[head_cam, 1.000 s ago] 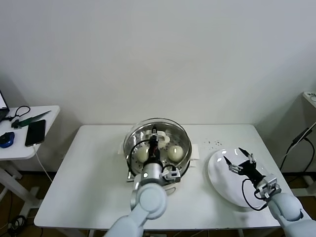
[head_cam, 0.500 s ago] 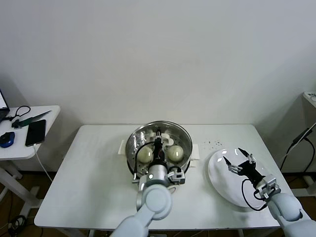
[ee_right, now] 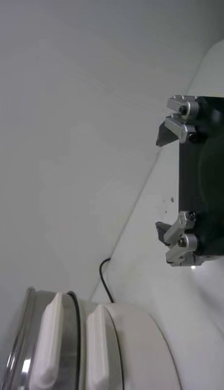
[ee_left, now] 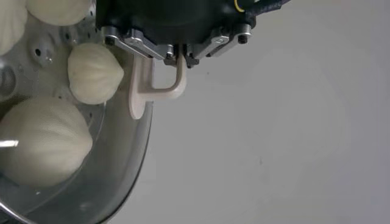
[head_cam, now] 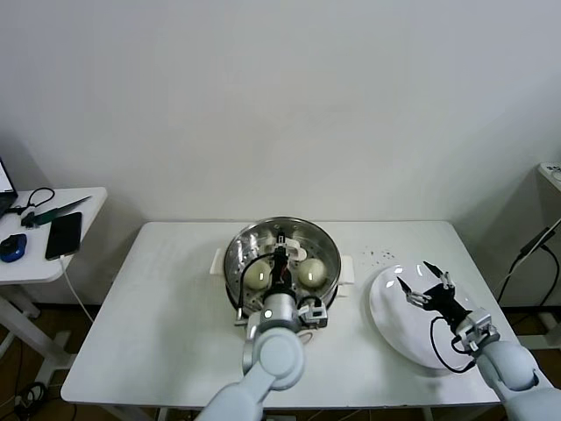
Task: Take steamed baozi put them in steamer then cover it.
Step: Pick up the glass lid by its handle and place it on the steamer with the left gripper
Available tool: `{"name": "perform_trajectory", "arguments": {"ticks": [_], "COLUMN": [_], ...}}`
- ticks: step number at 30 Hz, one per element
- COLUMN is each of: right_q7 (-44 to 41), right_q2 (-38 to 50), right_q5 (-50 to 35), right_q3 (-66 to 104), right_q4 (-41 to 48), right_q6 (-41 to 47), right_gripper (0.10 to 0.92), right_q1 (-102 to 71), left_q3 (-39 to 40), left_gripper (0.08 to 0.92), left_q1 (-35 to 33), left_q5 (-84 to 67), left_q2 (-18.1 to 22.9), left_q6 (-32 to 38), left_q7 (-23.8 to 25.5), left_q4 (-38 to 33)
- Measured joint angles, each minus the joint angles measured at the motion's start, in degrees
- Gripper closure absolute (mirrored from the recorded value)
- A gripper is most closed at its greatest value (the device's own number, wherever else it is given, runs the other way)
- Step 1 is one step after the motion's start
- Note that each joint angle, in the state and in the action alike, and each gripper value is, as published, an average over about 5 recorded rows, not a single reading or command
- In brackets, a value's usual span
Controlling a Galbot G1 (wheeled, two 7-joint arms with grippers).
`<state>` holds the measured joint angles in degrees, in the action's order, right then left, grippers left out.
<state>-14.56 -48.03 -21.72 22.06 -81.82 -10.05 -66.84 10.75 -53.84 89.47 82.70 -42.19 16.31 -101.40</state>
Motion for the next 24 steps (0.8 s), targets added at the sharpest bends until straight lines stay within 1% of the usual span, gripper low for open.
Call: {"name": "perform_trajectory", "arguments": {"ticks": [17, 20, 24], "right_q7": [-0.5, -0.61, -0.71], "right_q2": [0.25, 0.29, 0.42], "right_q5": [0.08, 0.12, 0.15], "right_q3": [0.15, 0.19, 0.22], "right_q4": [-0.02, -0.07, -0.22], "right_q6": [-0.13, -0.03, 0.35], "right_gripper": [0.203, 0.203, 0.203], "right_q1": [-0.07, -0.08, -0.05], "left_q3": [0.15, 0.1, 0.17], "left_gripper": [0.849, 0.808, 0.698], "left_q1": [0.08, 0.1, -0.2], "left_q5": [0.27, 0.2, -0.4], "left_q2": [-0.27, -0.71, -1.52], "left_q6": [0.02, 0.05, 0.05], "left_q7": [-0.25, -0.05, 0.27], "left_q4": [0.33, -0.08, -1.24]}}
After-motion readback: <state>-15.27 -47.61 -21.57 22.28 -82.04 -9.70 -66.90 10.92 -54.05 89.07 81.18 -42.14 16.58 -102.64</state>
